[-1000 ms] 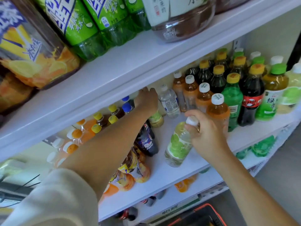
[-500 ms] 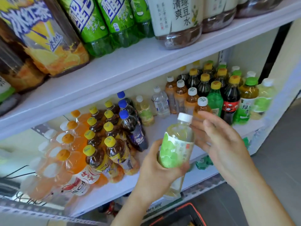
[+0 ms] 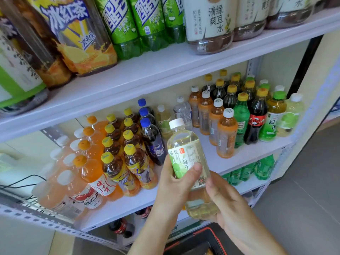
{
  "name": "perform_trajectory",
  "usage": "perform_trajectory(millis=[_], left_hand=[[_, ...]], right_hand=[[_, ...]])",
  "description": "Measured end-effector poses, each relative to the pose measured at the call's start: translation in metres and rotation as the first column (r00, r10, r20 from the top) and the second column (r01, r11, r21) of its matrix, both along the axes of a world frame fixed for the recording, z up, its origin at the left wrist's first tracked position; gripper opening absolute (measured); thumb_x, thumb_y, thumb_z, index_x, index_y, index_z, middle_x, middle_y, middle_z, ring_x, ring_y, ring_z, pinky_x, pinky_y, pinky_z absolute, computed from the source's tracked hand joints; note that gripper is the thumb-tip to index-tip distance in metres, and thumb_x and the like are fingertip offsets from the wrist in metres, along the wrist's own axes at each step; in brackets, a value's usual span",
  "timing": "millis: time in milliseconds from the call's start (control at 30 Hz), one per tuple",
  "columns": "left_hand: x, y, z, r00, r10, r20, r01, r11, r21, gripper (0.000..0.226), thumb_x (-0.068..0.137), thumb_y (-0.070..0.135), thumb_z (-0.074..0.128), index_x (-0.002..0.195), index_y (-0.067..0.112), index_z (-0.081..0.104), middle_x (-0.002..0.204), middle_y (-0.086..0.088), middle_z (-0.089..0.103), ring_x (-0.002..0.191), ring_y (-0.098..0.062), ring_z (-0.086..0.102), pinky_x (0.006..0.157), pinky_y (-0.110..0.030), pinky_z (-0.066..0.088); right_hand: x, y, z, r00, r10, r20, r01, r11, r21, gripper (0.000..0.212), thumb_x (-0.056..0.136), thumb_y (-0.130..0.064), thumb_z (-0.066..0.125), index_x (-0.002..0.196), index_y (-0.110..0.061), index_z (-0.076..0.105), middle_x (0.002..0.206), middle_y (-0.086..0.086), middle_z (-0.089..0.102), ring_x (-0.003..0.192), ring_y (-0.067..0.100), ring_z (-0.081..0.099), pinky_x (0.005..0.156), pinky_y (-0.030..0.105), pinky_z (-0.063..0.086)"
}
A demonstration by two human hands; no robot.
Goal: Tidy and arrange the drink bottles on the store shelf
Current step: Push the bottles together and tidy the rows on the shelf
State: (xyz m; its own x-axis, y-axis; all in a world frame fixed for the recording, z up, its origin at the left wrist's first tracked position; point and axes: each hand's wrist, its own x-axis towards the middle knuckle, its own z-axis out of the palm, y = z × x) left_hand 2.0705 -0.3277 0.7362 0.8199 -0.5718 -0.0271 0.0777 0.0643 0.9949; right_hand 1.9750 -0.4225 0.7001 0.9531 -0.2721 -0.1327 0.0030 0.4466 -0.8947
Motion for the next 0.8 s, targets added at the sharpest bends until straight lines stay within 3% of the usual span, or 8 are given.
perform_trajectory(millis=[67,167,233,333,433,500,600,800], left_hand=[[0.0,0.0,0.001,0.997,-0.005,0.079,0.007,1.0,-0.022,0.057,0.067,0.044,0.083,0.117,0.039,0.057,0.098,0.006,0.071,0.089,-0.013,0.07,0.07,-0.026,0.057],[-0.001,0.0,0.001,0.99,0.062,0.127,-0.055,0.997,-0.056,0.06,0.066,0.039,0.086,0.115,0.047,0.053,0.098,0.008,0.068,0.092,-0.016,0.069,0.072,-0.032,0.059],[-0.003,0.003,0.0,0.988,0.101,0.113,-0.093,0.993,-0.075,0.057,0.065,0.036,0.086,0.11,0.049,0.055,0.096,0.009,0.068,0.092,-0.016,0.069,0.072,-0.032,0.059],[-0.003,0.007,0.002,0.985,0.128,0.112,-0.117,0.988,-0.098,0.058,0.062,0.035,0.085,0.112,0.046,0.056,0.095,0.009,0.068,0.088,-0.01,0.068,0.071,-0.024,0.055],[-0.002,0.011,0.006,0.99,0.115,0.086,-0.102,0.984,-0.145,0.063,0.061,0.032,0.083,0.118,0.032,0.056,0.09,0.002,0.065,0.082,-0.014,0.065,0.07,-0.028,0.055],[-0.003,0.012,0.007,0.995,0.104,0.013,-0.1,0.979,-0.177,0.068,0.06,0.03,0.082,0.121,0.02,0.054,0.091,-0.004,0.065,0.084,-0.023,0.065,0.072,-0.034,0.056],[-0.002,0.013,0.01,0.996,0.056,-0.074,-0.071,0.972,-0.222,0.073,0.061,0.029,0.081,0.125,0.01,0.051,0.096,-0.014,0.065,0.087,-0.031,0.065,0.075,-0.044,0.058],[0.008,0.017,0.016,0.999,0.012,-0.039,-0.018,0.986,-0.168,0.058,0.066,0.04,0.08,0.117,0.022,0.061,0.101,-0.007,0.07,0.093,-0.024,0.069,0.078,-0.035,0.058]], right_hand=[[-0.002,0.006,0.0,0.993,-0.117,-0.025,0.111,0.979,-0.169,0.05,0.068,-0.074,0.065,0.116,-0.061,0.056,0.12,-0.017,0.067,0.111,0.009,0.065,0.09,0.038,0.055],[-0.005,0.01,0.005,0.98,-0.2,-0.01,0.182,0.907,-0.381,0.04,0.075,-0.061,0.063,0.114,-0.062,0.052,0.104,-0.032,0.067,0.096,-0.009,0.064,0.073,0.005,0.048],[-0.007,0.011,0.007,0.984,-0.181,0.002,0.164,0.888,-0.429,0.042,0.077,-0.061,0.066,0.117,-0.056,0.052,0.101,-0.027,0.069,0.092,-0.006,0.067,0.071,0.006,0.048],[-0.01,0.01,0.005,0.991,-0.134,-0.02,0.122,0.946,-0.299,0.046,0.074,-0.07,0.065,0.116,-0.054,0.057,0.107,-0.019,0.07,0.101,0.002,0.067,0.08,0.02,0.056],[-0.011,0.005,0.0,0.996,-0.041,-0.079,0.046,0.997,0.061,0.049,0.085,-0.061,0.061,0.122,-0.029,0.064,0.122,0.013,0.066,0.114,0.034,0.063,0.096,0.057,0.05],[-0.011,0.003,0.004,0.991,0.079,-0.108,-0.048,0.963,0.266,0.055,0.086,-0.056,0.053,0.119,-0.015,0.068,0.122,0.028,0.063,0.108,0.045,0.063,0.091,0.053,0.053],[-0.012,0.006,0.005,0.983,0.168,-0.068,-0.127,0.907,0.402,0.061,0.087,-0.056,0.053,0.115,-0.004,0.068,0.108,0.033,0.065,0.084,0.041,0.069,0.073,0.045,0.058],[-0.012,0.01,0.007,0.998,0.03,0.047,-0.043,0.953,0.3,0.072,0.066,-0.059,0.08,0.115,-0.007,0.068,0.103,0.032,0.066,0.084,0.04,0.067,0.071,0.043,0.057]])
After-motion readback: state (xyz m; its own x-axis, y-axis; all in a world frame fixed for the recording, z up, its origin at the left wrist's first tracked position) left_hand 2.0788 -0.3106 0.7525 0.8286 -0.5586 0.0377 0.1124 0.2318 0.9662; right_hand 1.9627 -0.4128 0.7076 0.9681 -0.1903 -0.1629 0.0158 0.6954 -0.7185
